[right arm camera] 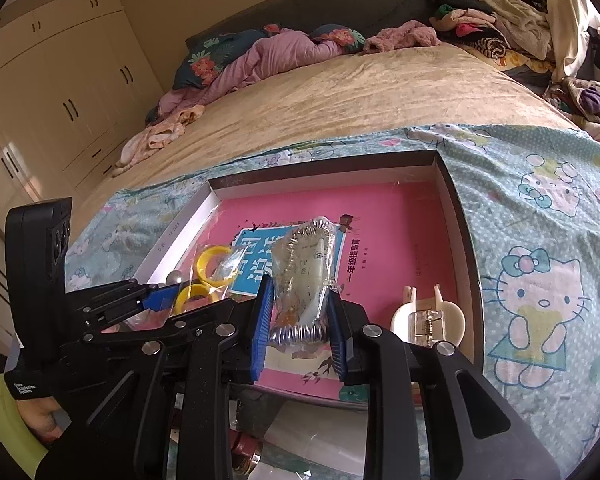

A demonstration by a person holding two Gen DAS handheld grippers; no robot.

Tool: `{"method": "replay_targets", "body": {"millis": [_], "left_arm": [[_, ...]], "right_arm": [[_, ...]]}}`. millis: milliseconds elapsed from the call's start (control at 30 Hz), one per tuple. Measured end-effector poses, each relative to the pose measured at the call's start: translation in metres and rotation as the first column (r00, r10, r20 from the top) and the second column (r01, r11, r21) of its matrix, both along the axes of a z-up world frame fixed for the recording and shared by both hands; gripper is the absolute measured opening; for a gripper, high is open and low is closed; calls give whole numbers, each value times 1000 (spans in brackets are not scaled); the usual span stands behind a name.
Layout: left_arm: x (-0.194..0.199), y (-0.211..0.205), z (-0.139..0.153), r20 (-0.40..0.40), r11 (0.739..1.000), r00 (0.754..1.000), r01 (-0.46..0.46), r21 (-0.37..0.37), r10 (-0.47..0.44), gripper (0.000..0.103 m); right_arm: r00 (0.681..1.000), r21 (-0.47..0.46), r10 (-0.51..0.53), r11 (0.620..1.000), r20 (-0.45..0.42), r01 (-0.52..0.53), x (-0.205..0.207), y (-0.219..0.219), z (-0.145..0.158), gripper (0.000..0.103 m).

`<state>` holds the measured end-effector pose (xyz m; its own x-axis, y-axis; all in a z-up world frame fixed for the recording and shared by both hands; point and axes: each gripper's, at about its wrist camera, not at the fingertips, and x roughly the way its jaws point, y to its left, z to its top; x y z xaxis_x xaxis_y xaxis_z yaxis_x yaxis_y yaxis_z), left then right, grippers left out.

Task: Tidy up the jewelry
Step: 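Lower the bangles bag into the pink box while the right tool releases the clear bag there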

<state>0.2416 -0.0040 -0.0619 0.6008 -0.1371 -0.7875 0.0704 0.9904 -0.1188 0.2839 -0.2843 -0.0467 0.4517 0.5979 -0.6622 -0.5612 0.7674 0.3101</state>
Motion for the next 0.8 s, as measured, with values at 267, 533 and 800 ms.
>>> {"method": "replay_targets", "body": {"millis": [267,533,800], "left_arm": [[4,9,-4,-3,1000,1000,-24,-2,24,32],[6,12,-4,-3,999,999,-33,-3,33,33],[6,12,-5,-5,999,999,-34,-6,34,33]], "right_arm": [[999,-41,27,999,-16,-28,1,11,-11,24],[999,-64,35,997,-36,-37,3,16,-19,26],[998,-54,30,998,-54,-33,3,14,-20,27]]}}
